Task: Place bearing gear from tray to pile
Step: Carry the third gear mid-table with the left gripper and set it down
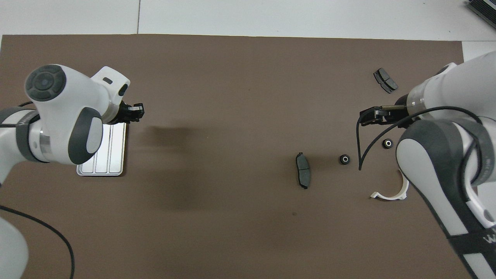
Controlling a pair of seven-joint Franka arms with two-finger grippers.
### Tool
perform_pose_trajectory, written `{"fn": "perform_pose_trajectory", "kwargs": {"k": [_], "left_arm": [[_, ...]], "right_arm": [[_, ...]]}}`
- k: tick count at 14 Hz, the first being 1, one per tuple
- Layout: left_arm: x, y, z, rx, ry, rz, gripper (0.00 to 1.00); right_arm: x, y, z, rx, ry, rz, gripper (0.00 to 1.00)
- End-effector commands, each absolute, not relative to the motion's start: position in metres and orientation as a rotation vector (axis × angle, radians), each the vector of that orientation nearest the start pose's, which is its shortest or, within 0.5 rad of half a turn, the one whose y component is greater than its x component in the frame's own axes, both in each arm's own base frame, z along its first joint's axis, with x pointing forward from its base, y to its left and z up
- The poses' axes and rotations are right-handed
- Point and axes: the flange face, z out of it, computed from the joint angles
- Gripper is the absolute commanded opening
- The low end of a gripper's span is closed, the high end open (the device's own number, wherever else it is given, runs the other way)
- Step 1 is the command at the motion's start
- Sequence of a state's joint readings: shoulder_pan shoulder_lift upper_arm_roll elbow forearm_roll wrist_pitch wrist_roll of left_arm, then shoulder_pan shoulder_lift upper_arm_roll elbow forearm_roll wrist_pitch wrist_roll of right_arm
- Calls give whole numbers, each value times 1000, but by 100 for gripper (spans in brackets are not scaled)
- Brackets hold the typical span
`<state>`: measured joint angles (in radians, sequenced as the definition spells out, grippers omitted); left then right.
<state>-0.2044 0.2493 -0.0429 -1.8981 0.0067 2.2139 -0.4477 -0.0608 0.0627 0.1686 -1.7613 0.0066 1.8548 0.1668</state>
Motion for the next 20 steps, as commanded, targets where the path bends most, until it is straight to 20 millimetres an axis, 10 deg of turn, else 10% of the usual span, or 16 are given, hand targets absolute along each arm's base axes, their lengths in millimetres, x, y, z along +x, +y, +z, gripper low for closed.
{"fn": "perform_pose_trajectory", "kwargs": {"k": [1, 8, 14, 20], "left_arm": [[575, -231, 389, -3140, -496, -83, 5], [495, -387, 371, -3134, -642, -80, 10], [487, -407, 358, -3143, -654, -88, 67], [537, -375, 420, -3146, -758, -155, 67]], "right_arm": [[587, 55, 563, -3136, 132, -45, 100], [579, 40, 600, -3138, 168, -43, 100], [576, 42, 600, -3141, 163, -24, 100], [568, 50, 604, -3151, 149, -10, 100]]}}
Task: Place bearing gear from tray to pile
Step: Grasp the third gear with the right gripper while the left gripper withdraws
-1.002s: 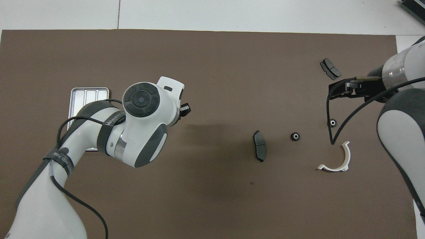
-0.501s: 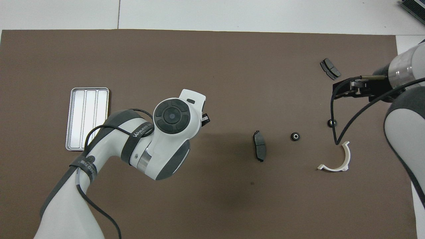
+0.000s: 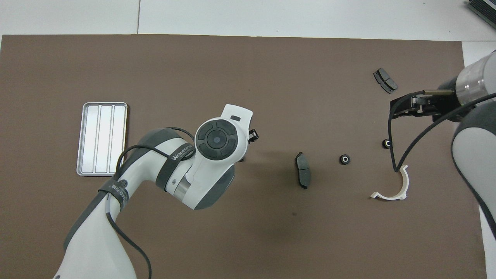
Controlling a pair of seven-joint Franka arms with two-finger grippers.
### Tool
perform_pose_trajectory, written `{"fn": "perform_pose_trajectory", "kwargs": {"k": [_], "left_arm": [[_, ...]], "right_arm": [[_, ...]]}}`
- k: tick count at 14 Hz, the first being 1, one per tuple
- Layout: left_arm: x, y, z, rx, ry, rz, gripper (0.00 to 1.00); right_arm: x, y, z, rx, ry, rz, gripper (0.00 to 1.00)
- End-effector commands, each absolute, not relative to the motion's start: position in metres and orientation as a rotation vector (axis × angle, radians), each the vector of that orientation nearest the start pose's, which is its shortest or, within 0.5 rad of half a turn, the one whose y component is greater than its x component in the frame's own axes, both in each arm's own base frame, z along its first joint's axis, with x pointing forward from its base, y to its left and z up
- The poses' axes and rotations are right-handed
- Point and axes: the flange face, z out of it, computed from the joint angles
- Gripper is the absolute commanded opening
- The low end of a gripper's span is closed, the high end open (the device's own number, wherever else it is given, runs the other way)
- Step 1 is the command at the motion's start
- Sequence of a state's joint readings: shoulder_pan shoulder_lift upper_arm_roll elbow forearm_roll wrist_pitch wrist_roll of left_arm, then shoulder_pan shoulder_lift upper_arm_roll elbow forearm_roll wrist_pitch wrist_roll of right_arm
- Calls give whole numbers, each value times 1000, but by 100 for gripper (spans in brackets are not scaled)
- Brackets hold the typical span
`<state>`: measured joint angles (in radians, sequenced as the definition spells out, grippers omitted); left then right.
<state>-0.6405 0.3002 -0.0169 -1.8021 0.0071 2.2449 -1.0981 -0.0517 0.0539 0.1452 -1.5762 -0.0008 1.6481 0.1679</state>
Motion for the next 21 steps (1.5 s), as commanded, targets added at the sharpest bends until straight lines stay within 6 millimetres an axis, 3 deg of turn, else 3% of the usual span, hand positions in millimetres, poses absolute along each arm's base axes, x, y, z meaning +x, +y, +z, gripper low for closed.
{"fn": "perform_pose_trajectory", "kwargs": {"k": [1, 4, 6, 9, 10, 12, 13, 16, 21], "left_arm": [[552, -357, 437, -3130, -744, -147, 66], [589, -289, 472, -3109, -620, -84, 66], [604, -243, 477, -3108, -530, -54, 66], [626, -154, 478, -3120, -335, 8, 68], [631, -126, 480, -3126, -283, 14, 74], [628, -83, 502, -3133, -218, -5, 95], [620, -76, 519, -3134, -172, -13, 100], [601, -57, 554, -3138, -71, -3, 100], [587, -56, 584, -3137, -61, -47, 100]], "right_arm": [[566, 46, 605, -3152, 161, -6, 100], [565, 52, 600, -3153, 144, 9, 100], [565, 55, 598, -3154, 137, 14, 100], [568, 58, 587, -3149, 131, -10, 100], [569, 63, 580, -3144, 145, -16, 100], [573, 93, 560, -3131, 153, -42, 100], [574, 111, 545, -3125, 157, -55, 100], [579, 179, 499, -3099, 249, -51, 100], [578, 276, 432, -3064, 348, -92, 100]]}}
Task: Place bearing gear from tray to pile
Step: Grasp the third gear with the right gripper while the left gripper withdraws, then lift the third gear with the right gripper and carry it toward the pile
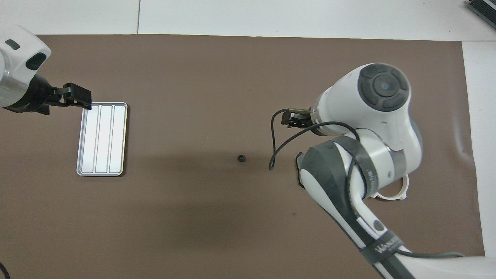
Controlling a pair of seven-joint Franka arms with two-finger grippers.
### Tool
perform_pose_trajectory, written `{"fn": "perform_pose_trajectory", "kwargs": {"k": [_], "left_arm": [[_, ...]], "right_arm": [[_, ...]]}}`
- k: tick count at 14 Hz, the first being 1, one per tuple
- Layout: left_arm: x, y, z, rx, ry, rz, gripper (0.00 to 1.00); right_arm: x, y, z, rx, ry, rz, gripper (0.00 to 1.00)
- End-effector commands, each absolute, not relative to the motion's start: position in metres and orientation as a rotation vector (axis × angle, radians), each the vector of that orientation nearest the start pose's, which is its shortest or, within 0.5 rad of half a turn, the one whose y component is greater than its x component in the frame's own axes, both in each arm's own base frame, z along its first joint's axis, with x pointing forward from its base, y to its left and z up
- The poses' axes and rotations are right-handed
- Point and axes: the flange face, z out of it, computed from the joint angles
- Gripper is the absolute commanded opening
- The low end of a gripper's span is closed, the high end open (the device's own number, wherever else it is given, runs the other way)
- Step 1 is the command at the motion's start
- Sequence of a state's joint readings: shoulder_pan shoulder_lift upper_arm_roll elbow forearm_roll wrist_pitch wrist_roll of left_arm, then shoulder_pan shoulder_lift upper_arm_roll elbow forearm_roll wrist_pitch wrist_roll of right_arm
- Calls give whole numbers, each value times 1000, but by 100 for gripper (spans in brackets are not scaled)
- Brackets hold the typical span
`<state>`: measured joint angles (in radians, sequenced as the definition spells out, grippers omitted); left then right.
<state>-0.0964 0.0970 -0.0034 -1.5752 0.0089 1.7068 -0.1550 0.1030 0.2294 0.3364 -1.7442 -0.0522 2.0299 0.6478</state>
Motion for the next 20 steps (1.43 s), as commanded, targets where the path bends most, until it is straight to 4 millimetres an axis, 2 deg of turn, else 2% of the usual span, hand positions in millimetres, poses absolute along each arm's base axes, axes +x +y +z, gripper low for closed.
{"fn": "perform_pose_trajectory", "kwargs": {"k": [1, 3, 4, 7, 10, 11, 14, 15, 16, 17, 18, 19, 20], "left_arm": [[588, -57, 582, -3138, -59, -49, 100], [590, -57, 577, -3138, -56, -42, 100], [590, -57, 577, -3137, -56, -39, 100], [589, -49, 563, -3136, -8, 4, 100], [588, -44, 565, -3138, -18, 2, 100], [587, -44, 565, -3138, -18, 4, 100], [587, -44, 565, -3138, -18, 7, 100], [586, -44, 567, -3138, -18, 4, 100], [585, -44, 568, -3138, -18, 4, 100], [584, -43, 571, -3138, -21, 4, 100], [581, -42, 574, -3137, -23, 4, 100], [577, -42, 576, -3137, -19, 14, 100], [571, -42, 578, -3137, -19, 11, 100]], "right_arm": [[575, 296, 418, -3063, 368, -99, 100], [568, 326, 389, -3072, 388, -117, 100], [563, 341, 382, -3081, 379, -123, 100], [562, 390, 335, -3134, 398, -161, 100], [548, 420, 310, -3145, 354, -125, 100], [547, 422, 308, -3136, 363, -127, 96], [536, 427, 302, -3147, 337, -102, 73], [536, 426, 302, -3152, 336, -100, 57], [536, 426, 301, -3153, 336, -98, 28], [535, 426, 300, -3155, 335, -93, 14], [531, 426, 296, -3160, 329, -85, 12], [526, 427, 291, -3165, 317, -78, 14], [525, 426, 290, -3175, 312, -72, 27]]}}
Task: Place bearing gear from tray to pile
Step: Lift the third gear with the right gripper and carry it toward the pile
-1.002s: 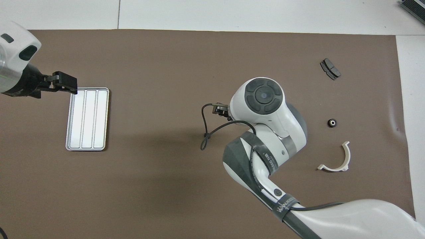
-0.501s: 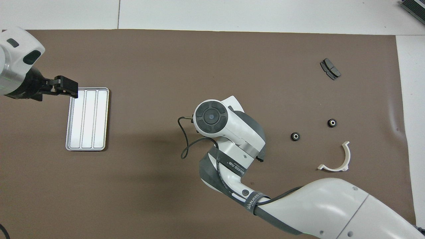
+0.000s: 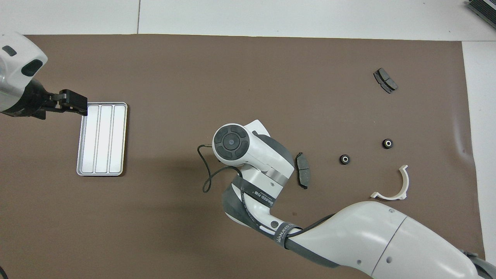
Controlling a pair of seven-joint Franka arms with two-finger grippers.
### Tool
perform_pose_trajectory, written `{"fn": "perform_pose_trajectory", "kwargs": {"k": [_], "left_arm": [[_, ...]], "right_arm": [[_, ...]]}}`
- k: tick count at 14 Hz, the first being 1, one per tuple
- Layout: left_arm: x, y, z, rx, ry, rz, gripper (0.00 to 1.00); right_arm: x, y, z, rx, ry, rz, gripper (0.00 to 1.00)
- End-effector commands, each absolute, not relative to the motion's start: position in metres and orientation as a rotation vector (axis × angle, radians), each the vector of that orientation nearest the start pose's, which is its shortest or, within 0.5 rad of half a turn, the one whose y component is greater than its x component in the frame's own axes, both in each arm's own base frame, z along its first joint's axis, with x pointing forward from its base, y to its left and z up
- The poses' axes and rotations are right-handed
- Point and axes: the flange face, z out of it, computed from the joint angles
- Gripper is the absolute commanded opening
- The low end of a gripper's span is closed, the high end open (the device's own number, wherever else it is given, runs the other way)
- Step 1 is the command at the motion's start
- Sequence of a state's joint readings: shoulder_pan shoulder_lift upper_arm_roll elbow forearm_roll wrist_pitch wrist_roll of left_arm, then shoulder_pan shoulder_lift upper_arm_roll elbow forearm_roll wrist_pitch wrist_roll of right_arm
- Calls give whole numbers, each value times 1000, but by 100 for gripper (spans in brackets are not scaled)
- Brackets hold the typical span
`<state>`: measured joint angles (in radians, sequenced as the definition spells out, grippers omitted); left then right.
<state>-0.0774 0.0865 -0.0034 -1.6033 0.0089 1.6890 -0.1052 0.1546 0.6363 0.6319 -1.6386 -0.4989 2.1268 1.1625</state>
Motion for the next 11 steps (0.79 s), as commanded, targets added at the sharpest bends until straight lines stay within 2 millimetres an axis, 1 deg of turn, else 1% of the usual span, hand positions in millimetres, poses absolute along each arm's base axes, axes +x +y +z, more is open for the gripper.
{"fn": "perform_pose_trajectory", "kwargs": {"k": [1, 2, 3, 5, 6, 7, 9, 11], "left_arm": [[568, -41, 573, -3136, -16, 19, 100], [565, -41, 570, -3136, -11, 21, 100], [564, -41, 567, -3136, -9, 23, 100], [560, -41, 569, -3136, -9, 11, 100], [560, -41, 569, -3136, -9, 11, 100], [559, -41, 568, -3136, -9, 14, 100], [559, -41, 559, -3136, -8, 21, 100], [558, -41, 554, -3136, -8, 9, 100]], "right_arm": [[526, 425, 292, -3179, 304, -74, 33], [527, 425, 293, -3179, 302, -76, 37], [527, 425, 293, -3180, 302, -78, 38], [528, 425, 294, -3177, 304, -81, 41], [529, 424, 297, -3181, 302, -85, 41], [527, 423, 294, -3184, 300, -77, 41], [525, 423, 291, -3184, 297, -73, 41], [517, 423, 285, -3183, 285, -70, 39]]}}
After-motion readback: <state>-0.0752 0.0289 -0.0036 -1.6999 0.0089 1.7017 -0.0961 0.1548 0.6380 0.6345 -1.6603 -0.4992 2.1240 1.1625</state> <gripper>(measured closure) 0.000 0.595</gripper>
